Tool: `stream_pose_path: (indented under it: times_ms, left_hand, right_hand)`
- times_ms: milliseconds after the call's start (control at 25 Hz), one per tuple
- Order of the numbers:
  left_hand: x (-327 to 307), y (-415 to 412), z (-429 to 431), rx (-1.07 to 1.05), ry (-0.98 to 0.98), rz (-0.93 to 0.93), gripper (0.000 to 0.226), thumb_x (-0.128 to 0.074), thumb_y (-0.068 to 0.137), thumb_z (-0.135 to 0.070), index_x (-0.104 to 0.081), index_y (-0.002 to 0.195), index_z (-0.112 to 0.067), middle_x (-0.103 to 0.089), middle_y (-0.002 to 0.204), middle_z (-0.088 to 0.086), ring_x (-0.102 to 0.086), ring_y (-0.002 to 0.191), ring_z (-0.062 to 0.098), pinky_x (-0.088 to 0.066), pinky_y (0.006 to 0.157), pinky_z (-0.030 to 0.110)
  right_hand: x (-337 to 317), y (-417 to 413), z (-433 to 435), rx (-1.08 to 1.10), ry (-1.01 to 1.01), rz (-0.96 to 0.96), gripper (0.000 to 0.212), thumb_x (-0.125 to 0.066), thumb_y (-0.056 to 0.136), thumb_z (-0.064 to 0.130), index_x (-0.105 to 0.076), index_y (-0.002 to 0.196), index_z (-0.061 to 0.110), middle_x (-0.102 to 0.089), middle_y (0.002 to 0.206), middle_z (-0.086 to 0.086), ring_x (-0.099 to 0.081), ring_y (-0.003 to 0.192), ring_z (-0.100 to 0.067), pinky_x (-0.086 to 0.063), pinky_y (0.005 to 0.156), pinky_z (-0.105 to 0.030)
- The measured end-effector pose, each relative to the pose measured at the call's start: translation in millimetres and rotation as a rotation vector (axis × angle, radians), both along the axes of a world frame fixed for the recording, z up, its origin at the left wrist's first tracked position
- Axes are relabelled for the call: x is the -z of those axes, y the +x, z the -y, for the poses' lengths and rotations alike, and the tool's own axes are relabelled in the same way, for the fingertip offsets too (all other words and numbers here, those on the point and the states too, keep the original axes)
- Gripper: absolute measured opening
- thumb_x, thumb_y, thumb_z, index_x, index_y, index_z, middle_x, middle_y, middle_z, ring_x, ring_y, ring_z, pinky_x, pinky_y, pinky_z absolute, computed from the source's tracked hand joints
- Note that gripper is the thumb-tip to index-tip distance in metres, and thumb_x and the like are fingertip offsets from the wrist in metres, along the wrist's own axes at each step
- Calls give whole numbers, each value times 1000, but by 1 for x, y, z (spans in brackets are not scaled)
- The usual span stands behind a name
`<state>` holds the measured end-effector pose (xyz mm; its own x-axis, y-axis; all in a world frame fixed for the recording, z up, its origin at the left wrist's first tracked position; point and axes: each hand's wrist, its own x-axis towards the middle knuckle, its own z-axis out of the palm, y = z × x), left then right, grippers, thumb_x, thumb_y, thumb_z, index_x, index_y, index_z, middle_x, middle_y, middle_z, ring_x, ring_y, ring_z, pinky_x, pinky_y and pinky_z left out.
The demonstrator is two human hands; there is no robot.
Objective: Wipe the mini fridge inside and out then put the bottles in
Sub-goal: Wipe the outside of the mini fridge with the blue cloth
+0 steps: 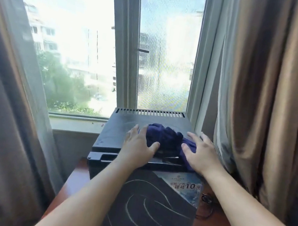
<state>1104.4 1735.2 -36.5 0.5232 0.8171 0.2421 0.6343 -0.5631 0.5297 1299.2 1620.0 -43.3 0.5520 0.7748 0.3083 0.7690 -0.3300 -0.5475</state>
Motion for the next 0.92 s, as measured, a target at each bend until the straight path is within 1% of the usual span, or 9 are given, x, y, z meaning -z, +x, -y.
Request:
stream_pose_path:
  times_ms: [80, 160, 240, 320, 400, 480, 680, 920]
  left_hand:
    - [-6, 8, -9, 12, 4, -9, 82, -55, 95, -60, -21, 162, -27, -14, 169, 13, -10, 156, 32, -12, 127, 45]
    - [-6, 21, -22, 56, -28, -87, 80, -50, 96, -64, -18, 163, -32, -11, 170, 12, -8, 157, 32, -11, 127, 45]
    - [-1, 39, -33, 125, -65, -198, 73, -43, 101, -61, -16, 163, -35, -9, 171, 13, -4, 157, 33, -8, 126, 43]
    - [7, 60, -45, 156, -39, -275, 67, -41, 105, -53, -16, 164, -33, -5, 171, 15, -1, 157, 34, -4, 127, 42]
    - [9, 78, -59, 150, -3, -310, 64, -41, 107, -46, -17, 164, -30, -6, 169, 17, -3, 156, 36, -4, 127, 41]
    - [7, 95, -78, 148, 8, -343, 63, -41, 108, -43, -17, 164, -29, -7, 168, 19, -6, 155, 39, -5, 126, 39]
    - [4, 140, -132, 126, -19, -372, 62, -40, 108, -43, -15, 164, -32, -7, 168, 19, -9, 154, 39, -6, 126, 36]
    - [2, 177, -198, 101, -37, -346, 61, -45, 107, -42, -22, 162, -34, -18, 165, 17, -21, 152, 37, -14, 125, 35]
  right_hand:
    - [1, 0, -10, 8, -128, 21, 60, -45, 98, 58, -33, 155, 41, -14, 169, -10, -11, 156, -27, -11, 126, -51]
    - [10, -5, -22, -47, -250, -4, 64, -32, 100, 64, -17, 159, 45, 2, 171, -4, 7, 157, -21, 2, 125, -49]
    - [19, -6, -41, -73, -350, 3, 67, -21, 101, 66, -5, 162, 40, 10, 171, -4, 14, 157, -18, 9, 125, -47]
    - [22, -2, -65, -74, -418, 33, 69, -17, 103, 61, 0, 163, 31, 12, 170, -5, 15, 157, -19, 10, 125, -47]
    - [18, 9, -89, -93, -458, 41, 69, -19, 106, 54, 0, 163, 21, 13, 170, -8, 13, 157, -21, 7, 125, -47]
    - [15, 26, -111, -120, -483, 44, 69, -20, 107, 51, 0, 163, 15, 13, 170, -10, 12, 157, -23, 5, 125, -47]
    - [12, 78, -167, -179, -503, 60, 71, -21, 107, 53, 1, 163, 15, 12, 170, -10, 10, 157, -22, 4, 126, -43]
    - [12, 125, -232, -232, -492, 119, 74, -22, 105, 57, 1, 163, 16, 8, 170, -11, 7, 158, -21, 1, 126, -43]
